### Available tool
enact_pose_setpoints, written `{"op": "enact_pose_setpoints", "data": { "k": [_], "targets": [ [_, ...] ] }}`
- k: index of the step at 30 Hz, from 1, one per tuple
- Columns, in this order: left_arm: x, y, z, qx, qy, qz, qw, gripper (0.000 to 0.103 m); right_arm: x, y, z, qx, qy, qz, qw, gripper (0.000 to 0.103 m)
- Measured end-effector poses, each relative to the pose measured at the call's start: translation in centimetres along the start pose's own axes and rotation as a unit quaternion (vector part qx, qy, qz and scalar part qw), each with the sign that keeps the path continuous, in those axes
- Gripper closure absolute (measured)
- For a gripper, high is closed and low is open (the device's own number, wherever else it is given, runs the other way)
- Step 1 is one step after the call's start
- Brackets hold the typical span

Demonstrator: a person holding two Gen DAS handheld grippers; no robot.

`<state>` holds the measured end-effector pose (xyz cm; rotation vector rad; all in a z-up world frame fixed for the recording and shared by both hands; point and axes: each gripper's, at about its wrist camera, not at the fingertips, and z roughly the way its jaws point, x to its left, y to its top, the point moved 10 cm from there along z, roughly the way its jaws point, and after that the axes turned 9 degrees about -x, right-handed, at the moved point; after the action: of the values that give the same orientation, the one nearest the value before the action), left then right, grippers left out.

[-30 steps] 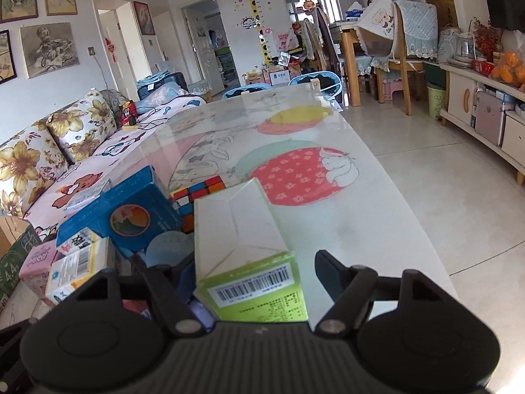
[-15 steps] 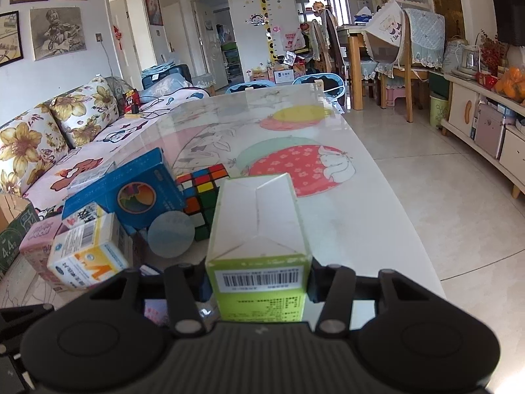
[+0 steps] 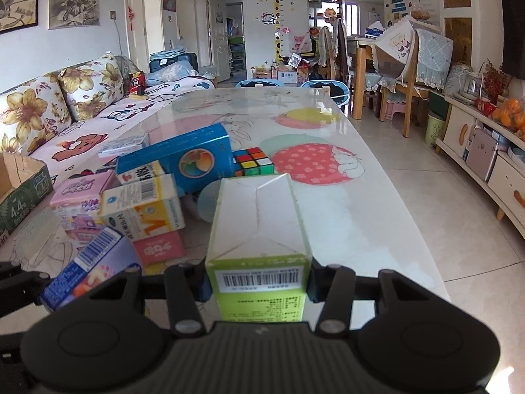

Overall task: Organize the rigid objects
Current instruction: 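Grasp the green-and-white carton with the right tool while the left tool grasps the blue-and-white box, then carry both boxes into the cardboard box on the sofa and open both tools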

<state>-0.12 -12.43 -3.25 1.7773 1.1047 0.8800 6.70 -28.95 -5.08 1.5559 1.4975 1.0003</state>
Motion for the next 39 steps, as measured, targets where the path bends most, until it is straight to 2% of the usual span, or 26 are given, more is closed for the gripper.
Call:
{"op": "enact_pose_setpoints", "data": {
  "k": [12, 21, 25, 32, 36, 39],
  "targets": [
    [1.5, 1.3, 1.4, -0.027, 0.027, -0.053, 0.9979, 0.075, 2.9, -0.6, -2.6, -0.007, -0.007, -0.022, 1.0, 0.053],
    [4.0, 3.2, 2.8, -0.039, 0.06, -0.091, 0.9933, 0.075, 7.3, -0.2, -3.9, -0.014, 0.014, -0.039, 0.999, 0.053],
    [5.9, 3.6, 3.5, -0.041, 0.083, -0.107, 0.99, 0.075, 10.1, 0.8, -3.8, -0.018, 0.037, -0.047, 0.998, 0.053],
    [10.5, 3.4, 3.6, -0.051, 0.146, -0.138, 0.9782, 0.075, 16.3, 2.9, -3.5, -0.033, 0.095, -0.061, 0.993, 0.053],
    [14.0, 3.2, 2.9, -0.054, 0.195, -0.162, 0.9659, 0.075, 20.5, 4.4, -2.8, -0.046, 0.134, -0.077, 0.987, 0.053],
    [16.8, 2.9, 2.4, -0.053, 0.233, -0.183, 0.9537, 0.075, 23.9, 5.6, -2.0, -0.053, 0.166, -0.083, 0.981, 0.053]
  ]
}}
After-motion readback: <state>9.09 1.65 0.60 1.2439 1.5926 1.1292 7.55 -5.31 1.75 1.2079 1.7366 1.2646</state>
